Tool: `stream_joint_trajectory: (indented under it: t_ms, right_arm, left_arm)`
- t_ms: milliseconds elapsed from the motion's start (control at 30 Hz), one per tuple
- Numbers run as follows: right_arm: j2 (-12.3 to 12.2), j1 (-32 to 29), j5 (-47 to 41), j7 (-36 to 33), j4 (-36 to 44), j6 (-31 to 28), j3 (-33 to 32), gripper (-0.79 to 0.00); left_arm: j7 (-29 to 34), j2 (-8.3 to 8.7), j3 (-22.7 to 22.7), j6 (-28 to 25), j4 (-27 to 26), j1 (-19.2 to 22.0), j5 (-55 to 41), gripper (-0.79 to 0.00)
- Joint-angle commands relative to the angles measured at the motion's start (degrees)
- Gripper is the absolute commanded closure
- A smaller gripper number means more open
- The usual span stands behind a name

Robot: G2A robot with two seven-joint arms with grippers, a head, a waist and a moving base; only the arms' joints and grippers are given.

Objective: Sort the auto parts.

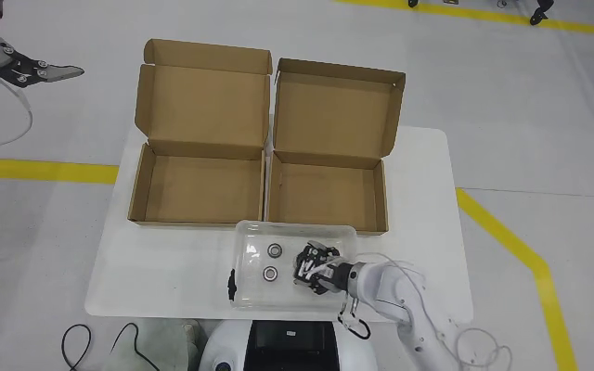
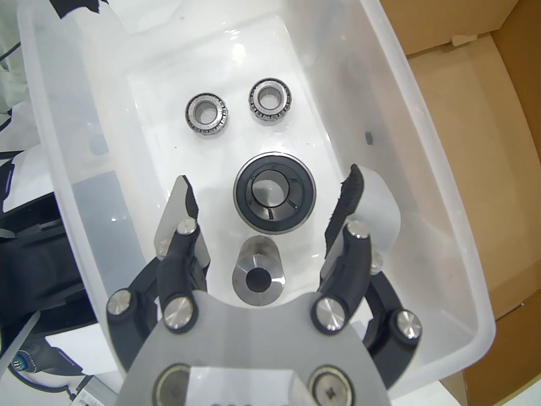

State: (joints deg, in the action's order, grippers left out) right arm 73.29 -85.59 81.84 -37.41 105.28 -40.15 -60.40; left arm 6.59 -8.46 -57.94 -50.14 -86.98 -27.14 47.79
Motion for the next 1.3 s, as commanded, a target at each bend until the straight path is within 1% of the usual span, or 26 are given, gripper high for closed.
stream_joint_trajectory:
  t_ms: [0,67,233,267,333,400,467,533,567,633,700,733,833,1033,1267]
  right_arm:
    - [0.03,0.67,-0.01,-0.40,-0.79,0.55,0.63,-0.603]
    - [0.07,1.38,-0.03,-0.59,-1.64,1.16,1.20,-0.600]
    - [0.10,2.68,-0.61,-0.69,-3.31,2.05,2.45,-0.634]
    - [0.08,2.87,-0.66,-0.56,-3.61,2.09,2.56,-0.631]
    - [0.01,3.07,-0.78,-0.27,-4.08,2.35,2.70,-0.610]
    - [-0.09,3.25,-0.77,-0.16,-4.52,2.44,2.76,-0.557]
    - [-0.20,3.40,-0.84,-0.05,-4.80,2.58,2.72,-0.403]
    - [-0.32,3.52,-0.93,0.09,-4.97,2.52,2.69,-0.345]
    - [-0.38,3.56,-0.97,0.07,-5.05,2.53,2.68,-0.296]
    - [-0.50,3.64,-1.09,0.11,-5.10,2.50,2.66,-0.179]
    - [-0.60,3.66,-1.18,0.10,-5.12,2.62,2.67,-0.043]
    - [-0.66,3.71,-1.25,0.08,-5.08,2.56,2.69,0.000]
    - [-0.84,3.79,-1.71,0.44,-4.93,2.45,2.53,0.000]
    - [-1.24,3.72,-3.02,3.75,-4.93,1.64,2.02,0.000]
    - [-1.57,3.98,-5.13,9.54,-5.26,-0.32,2.02,0.000]
  left_arm:
    - [0.00,0.00,0.00,0.00,0.00,0.00,0.00,-0.785]
    - [0.00,0.00,0.00,0.00,0.00,0.00,0.00,-0.785]
    - [0.00,0.00,0.00,0.00,0.00,0.00,0.00,-0.785]
    - [0.00,0.00,0.00,0.00,0.00,0.00,0.00,-0.785]
    - [0.00,0.00,0.00,0.00,0.00,0.00,0.00,-0.785]
    - [0.00,0.00,0.00,0.00,0.00,0.00,0.00,-0.785]
    - [0.00,0.00,0.00,0.00,0.00,0.00,0.00,-0.785]
    - [0.00,0.00,0.00,0.00,0.00,0.00,0.00,-0.785]
    - [0.00,0.00,0.00,0.00,0.00,0.00,0.00,-0.785]
    - [0.00,0.00,0.00,0.00,0.00,0.00,0.00,-0.785]
    - [0.00,0.00,0.00,0.00,0.00,0.00,0.00,-0.785]
    - [0.00,0.00,0.00,0.00,0.00,0.00,0.00,-0.785]
    - [0.00,0.00,0.00,0.00,0.00,0.00,0.00,-0.785]
    - [0.00,0.00,0.00,0.00,0.00,0.00,0.00,-0.785]
    - [0.00,0.00,0.00,0.00,0.00,0.00,0.00,-0.785]
